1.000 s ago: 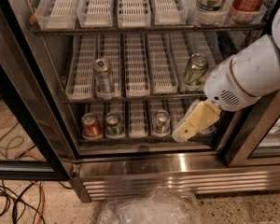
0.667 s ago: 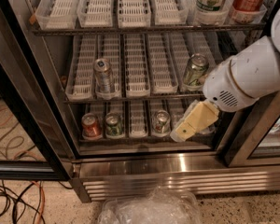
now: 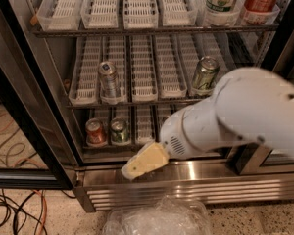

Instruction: Pick coke can from bottom shelf of fridge

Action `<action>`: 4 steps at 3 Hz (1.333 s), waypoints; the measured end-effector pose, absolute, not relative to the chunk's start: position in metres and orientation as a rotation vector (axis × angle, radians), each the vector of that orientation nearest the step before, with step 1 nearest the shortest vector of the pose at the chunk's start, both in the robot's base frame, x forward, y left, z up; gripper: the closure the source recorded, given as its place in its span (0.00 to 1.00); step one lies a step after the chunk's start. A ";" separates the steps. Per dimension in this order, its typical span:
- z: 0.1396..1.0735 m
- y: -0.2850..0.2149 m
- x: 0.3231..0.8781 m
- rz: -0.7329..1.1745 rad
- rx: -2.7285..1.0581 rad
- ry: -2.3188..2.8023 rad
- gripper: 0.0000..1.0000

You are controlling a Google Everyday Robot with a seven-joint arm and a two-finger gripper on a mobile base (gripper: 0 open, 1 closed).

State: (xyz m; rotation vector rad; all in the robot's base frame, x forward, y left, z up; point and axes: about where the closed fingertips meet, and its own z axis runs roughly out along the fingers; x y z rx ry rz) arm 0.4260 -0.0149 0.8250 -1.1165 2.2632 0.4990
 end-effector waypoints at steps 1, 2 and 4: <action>0.785 0.025 0.402 0.440 -1.055 2.309 0.00; 0.776 0.024 0.411 0.415 -0.942 2.315 0.00; 0.774 0.045 0.421 0.453 -0.921 2.277 0.00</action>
Offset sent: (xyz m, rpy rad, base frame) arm -0.0216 0.0354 -0.0335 -0.0223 0.0113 -0.0541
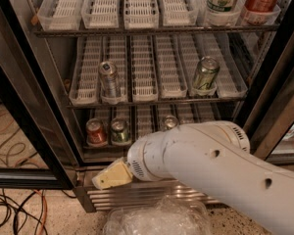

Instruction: Pick coke can from bottom shelf of fridge

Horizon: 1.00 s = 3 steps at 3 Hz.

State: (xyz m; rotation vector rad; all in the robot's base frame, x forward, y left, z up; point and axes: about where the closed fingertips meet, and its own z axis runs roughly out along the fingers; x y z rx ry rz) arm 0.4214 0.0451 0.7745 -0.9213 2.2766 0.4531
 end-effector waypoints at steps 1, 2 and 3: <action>0.751 0.082 0.427 0.554 -0.839 2.261 0.00; 0.744 0.088 0.441 0.554 -0.728 2.210 0.00; 0.767 0.049 0.459 0.531 -0.495 2.134 0.00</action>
Offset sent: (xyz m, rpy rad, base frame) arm 0.1076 0.0970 -0.0234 0.4165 -0.2359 -0.4749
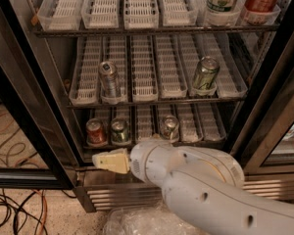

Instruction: Pick coke can from bottom shelf of fridge

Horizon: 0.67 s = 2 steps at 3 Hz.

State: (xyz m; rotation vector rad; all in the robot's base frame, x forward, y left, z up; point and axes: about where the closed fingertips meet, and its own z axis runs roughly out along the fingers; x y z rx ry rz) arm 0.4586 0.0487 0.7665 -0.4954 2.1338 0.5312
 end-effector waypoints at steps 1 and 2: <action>0.782 0.024 0.476 0.598 -0.243 2.105 0.00; 0.785 0.025 0.479 0.626 -0.175 2.106 0.00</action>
Offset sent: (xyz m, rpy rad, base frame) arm 0.0162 -0.0224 0.0146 0.1320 0.0103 -0.1405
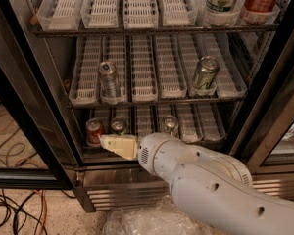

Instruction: Pick coke can from bottom shelf of fridge

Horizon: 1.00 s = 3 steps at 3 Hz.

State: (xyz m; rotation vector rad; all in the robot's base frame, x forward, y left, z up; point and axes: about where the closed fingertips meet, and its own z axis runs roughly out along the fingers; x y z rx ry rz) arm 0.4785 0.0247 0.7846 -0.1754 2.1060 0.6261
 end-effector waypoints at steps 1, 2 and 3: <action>0.785 0.025 0.479 0.626 -0.175 2.106 0.00; 0.781 0.056 0.481 0.688 -0.196 2.071 0.00; 0.773 0.089 0.476 0.712 -0.235 2.007 0.00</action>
Offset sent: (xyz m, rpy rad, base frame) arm 0.0073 0.0986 -0.0214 0.1350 -0.0653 0.1069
